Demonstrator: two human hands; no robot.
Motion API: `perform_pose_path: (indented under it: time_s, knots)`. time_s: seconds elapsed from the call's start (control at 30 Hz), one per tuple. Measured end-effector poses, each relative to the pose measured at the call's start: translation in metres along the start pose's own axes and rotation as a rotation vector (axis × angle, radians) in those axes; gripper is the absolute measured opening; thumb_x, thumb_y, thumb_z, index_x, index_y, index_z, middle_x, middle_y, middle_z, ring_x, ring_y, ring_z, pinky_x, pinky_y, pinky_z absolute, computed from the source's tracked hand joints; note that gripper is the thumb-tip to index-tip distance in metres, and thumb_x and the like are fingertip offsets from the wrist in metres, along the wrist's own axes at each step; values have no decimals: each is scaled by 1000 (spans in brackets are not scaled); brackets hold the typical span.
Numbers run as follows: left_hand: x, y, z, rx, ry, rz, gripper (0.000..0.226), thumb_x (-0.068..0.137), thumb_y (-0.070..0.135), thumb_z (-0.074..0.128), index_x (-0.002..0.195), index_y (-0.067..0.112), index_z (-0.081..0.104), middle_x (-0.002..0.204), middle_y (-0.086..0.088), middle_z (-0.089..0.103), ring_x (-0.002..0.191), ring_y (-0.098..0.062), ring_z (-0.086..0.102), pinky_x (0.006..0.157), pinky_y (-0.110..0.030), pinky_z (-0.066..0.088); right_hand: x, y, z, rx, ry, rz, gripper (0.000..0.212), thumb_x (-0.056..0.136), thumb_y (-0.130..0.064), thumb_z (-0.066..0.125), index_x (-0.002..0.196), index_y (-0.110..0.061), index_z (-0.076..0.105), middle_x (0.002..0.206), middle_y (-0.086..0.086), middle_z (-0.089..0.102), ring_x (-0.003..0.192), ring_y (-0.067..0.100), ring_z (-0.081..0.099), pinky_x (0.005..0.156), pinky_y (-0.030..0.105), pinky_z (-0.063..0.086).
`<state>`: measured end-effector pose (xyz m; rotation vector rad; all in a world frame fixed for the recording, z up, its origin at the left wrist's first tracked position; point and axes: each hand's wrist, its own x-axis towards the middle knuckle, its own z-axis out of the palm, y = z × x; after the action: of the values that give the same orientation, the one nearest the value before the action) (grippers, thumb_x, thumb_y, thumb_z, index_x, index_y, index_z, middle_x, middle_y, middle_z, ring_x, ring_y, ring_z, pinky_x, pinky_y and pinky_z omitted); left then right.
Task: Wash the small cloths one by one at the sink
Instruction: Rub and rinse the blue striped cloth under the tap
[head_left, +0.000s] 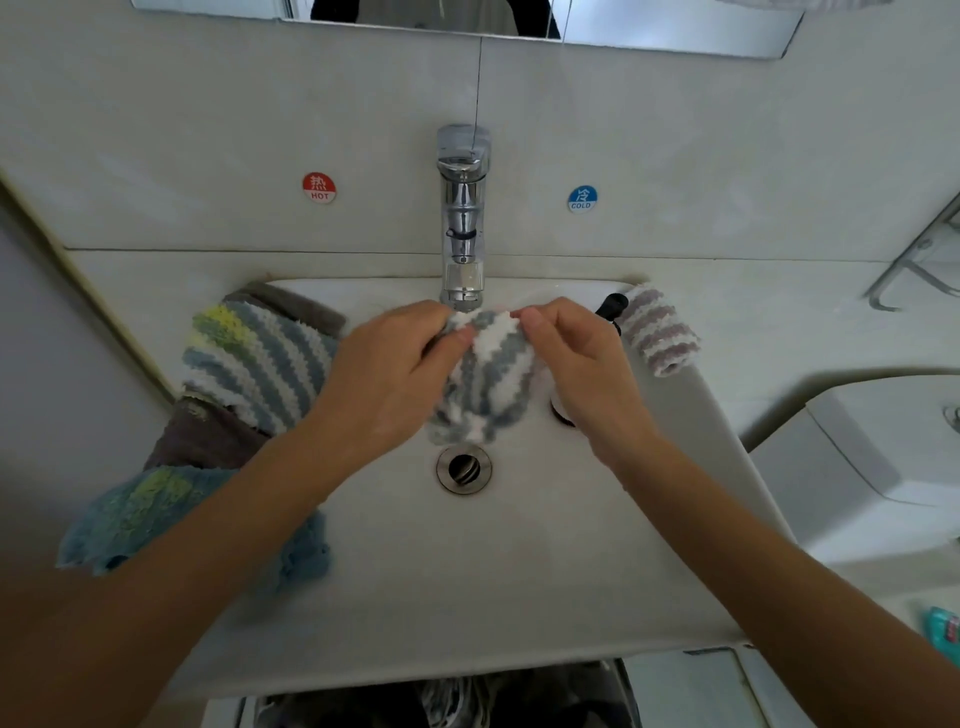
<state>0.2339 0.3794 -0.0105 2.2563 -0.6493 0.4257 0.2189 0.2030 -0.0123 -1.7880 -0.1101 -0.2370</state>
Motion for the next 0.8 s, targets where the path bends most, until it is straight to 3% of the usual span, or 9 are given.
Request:
perform_pose_path:
  time_s: [0.17, 0.23, 0.3, 0.37, 0.43, 0.47, 0.67, 0.8]
  knots:
    - [8, 15, -9, -87, 50, -16, 35, 93, 37, 41, 67, 14, 43, 58, 4, 45, 55, -14, 42, 54, -33, 34, -5, -21, -1, 25, -145, -59, 13, 92, -20, 66, 99, -12, 57, 80, -5, 68, 76, 7, 65, 73, 19, 51]
    - [13, 18, -15, -55, 47, -2, 37, 93, 41, 41, 66, 15, 44, 57, 2, 47, 55, -15, 44, 55, -33, 35, -3, -23, -2, -40, -197, -47, 14, 89, -16, 70, 99, -11, 62, 84, 3, 72, 81, 22, 70, 77, 33, 58]
    - [17, 20, -22, 27, 58, 31, 39, 93, 42, 42, 64, 16, 42, 56, 3, 46, 54, -14, 44, 54, -33, 34, 1, -24, -4, -121, -206, -76, 15, 90, -16, 69, 88, -2, 64, 85, 19, 68, 79, 37, 66, 73, 47, 54]
    - [20, 18, -30, 122, 78, 88, 40, 93, 43, 42, 61, 20, 37, 54, 6, 41, 53, -9, 40, 51, -29, 30, 4, -25, -9, -145, -173, -86, 22, 92, -15, 67, 77, -1, 60, 73, 12, 60, 65, 26, 55, 63, 37, 46]
    - [22, 15, -39, 185, 59, 127, 43, 94, 48, 42, 60, 24, 34, 52, 8, 39, 51, -7, 39, 50, -26, 28, 5, -31, -15, -152, -121, -106, 26, 94, -14, 64, 69, -15, 58, 64, -8, 52, 60, 9, 46, 60, 24, 37]
    - [23, 15, -43, 201, 29, 128, 46, 94, 52, 44, 59, 25, 33, 51, 7, 39, 49, -7, 38, 49, -26, 27, 7, -34, -20, -166, -97, -116, 26, 94, -14, 63, 69, -18, 59, 63, -9, 52, 60, 8, 46, 59, 24, 37]
    - [28, 19, -72, 192, -242, 18, 37, 74, 60, 56, 61, 27, 46, 56, 6, 48, 51, -12, 45, 51, -27, 30, 19, -51, -39, -295, -66, -165, 21, 90, -16, 69, 71, -12, 63, 66, 19, 56, 58, 18, 46, 55, 26, 33]
    - [34, 12, -88, 198, -426, -108, 23, 78, 40, 74, 87, 30, 56, 82, 9, 60, 72, -10, 56, 61, -28, 41, 23, -65, -50, -288, -64, -199, 19, 91, -12, 67, 79, 2, 64, 80, 33, 58, 63, 24, 48, 59, 28, 34]
